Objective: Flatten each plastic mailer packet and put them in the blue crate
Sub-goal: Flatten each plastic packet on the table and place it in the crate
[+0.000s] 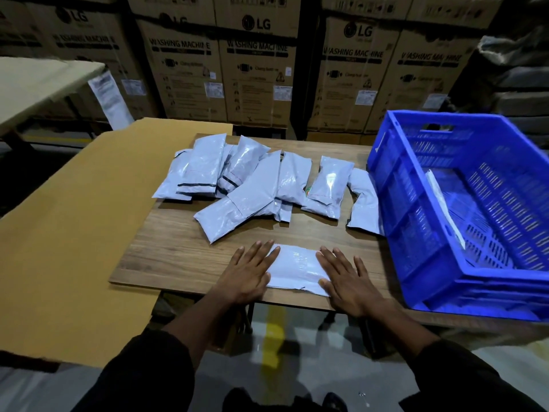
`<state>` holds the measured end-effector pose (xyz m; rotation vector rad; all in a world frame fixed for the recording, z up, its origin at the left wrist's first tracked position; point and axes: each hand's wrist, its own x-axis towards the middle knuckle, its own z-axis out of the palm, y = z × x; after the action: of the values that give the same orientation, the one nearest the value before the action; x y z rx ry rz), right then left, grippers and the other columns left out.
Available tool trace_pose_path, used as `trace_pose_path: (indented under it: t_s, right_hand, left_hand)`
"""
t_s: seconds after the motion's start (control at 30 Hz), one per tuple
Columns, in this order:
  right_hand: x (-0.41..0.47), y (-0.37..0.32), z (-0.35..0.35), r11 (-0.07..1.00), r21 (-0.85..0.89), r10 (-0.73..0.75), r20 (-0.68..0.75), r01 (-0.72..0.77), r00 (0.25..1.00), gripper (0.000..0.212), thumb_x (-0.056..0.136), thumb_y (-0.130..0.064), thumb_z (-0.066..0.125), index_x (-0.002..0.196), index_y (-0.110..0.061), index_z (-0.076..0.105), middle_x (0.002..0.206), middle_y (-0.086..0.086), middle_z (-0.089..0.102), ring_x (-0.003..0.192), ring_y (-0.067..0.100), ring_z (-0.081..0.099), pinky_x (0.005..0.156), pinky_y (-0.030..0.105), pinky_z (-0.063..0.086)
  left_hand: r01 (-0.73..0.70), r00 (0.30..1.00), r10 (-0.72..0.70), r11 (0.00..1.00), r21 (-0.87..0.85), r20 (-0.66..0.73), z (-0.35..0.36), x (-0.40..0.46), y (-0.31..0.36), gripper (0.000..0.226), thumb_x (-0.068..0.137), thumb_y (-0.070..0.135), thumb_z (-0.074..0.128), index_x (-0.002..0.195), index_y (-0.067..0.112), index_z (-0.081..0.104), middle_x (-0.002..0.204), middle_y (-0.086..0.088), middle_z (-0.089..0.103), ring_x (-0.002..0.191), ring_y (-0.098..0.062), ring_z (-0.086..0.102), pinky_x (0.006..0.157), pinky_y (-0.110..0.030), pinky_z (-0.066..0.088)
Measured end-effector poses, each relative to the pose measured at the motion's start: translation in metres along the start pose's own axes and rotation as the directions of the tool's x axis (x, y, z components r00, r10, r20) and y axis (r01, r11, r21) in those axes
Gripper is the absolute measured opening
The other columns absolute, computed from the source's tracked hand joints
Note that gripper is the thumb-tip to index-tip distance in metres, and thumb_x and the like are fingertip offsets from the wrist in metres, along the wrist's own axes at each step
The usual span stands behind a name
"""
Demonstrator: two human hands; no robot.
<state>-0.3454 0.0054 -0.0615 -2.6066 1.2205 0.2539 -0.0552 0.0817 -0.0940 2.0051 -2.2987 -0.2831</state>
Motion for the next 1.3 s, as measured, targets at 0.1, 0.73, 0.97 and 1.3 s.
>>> trace_pose_path:
  t_s: [0.1, 0.73, 0.97, 1.3]
  right_hand:
    - [-0.002, 0.006, -0.004, 1.0, 0.017, -0.026, 0.025, 0.026, 0.999, 0.059, 0.106, -0.049, 0.015, 0.155, -0.038, -0.014, 0.159, -0.023, -0.026, 0.147, 0.006, -0.026, 0.118, 0.046, -0.014]
    - [0.03, -0.058, 0.009, 0.992, -0.044, -0.122, -0.243, 0.115, 0.962, 0.06, 0.096, -0.035, 0.026, 0.148, -0.009, 0.042, 0.153, 0.007, 0.044, 0.144, 0.023, 0.036, 0.117, 0.044, 0.009]
    - [0.03, -0.054, 0.014, 0.994, -0.046, -0.104, -0.256, 0.095, 0.961, 0.055, 0.102, -0.037, 0.029, 0.149, -0.013, 0.041, 0.152, 0.003, 0.046, 0.142, 0.019, 0.039, 0.116, 0.045, 0.015]
    - [0.03, -0.051, 0.017, 0.996, -0.051, -0.087, -0.244, 0.077, 0.966, 0.057, 0.101, -0.042, 0.03, 0.151, -0.017, 0.038, 0.156, -0.003, 0.04, 0.146, 0.016, 0.032, 0.118, 0.043, 0.007]
  left_hand:
    - [0.007, 1.0, -0.007, 1.0, -0.013, 0.007, -0.003, -0.005, -0.006, 0.065, 0.102, 0.037, 0.023, 0.155, 0.046, -0.013, 0.161, 0.025, -0.022, 0.153, -0.009, -0.014, 0.12, -0.043, -0.005]
    - [-0.085, 0.973, 0.035, 0.972, -0.218, -0.227, -0.002, 0.029, 0.061, 0.069, 0.092, 0.034, 0.02, 0.147, 0.0, 0.044, 0.151, -0.017, 0.047, 0.139, -0.031, 0.044, 0.119, -0.042, 0.028]
    - [-0.174, 0.948, 0.133, 0.977, -0.122, -0.288, 0.018, 0.028, 0.048, 0.055, 0.099, 0.024, 0.038, 0.145, -0.005, 0.044, 0.149, -0.019, 0.048, 0.134, -0.03, 0.051, 0.111, -0.046, 0.042]
    - [-0.09, 0.898, 0.056, 0.994, -0.058, -0.437, 0.027, 0.011, 0.048, 0.048, 0.105, 0.021, 0.041, 0.144, -0.007, 0.047, 0.152, -0.021, 0.045, 0.142, -0.032, 0.042, 0.113, -0.048, 0.04]
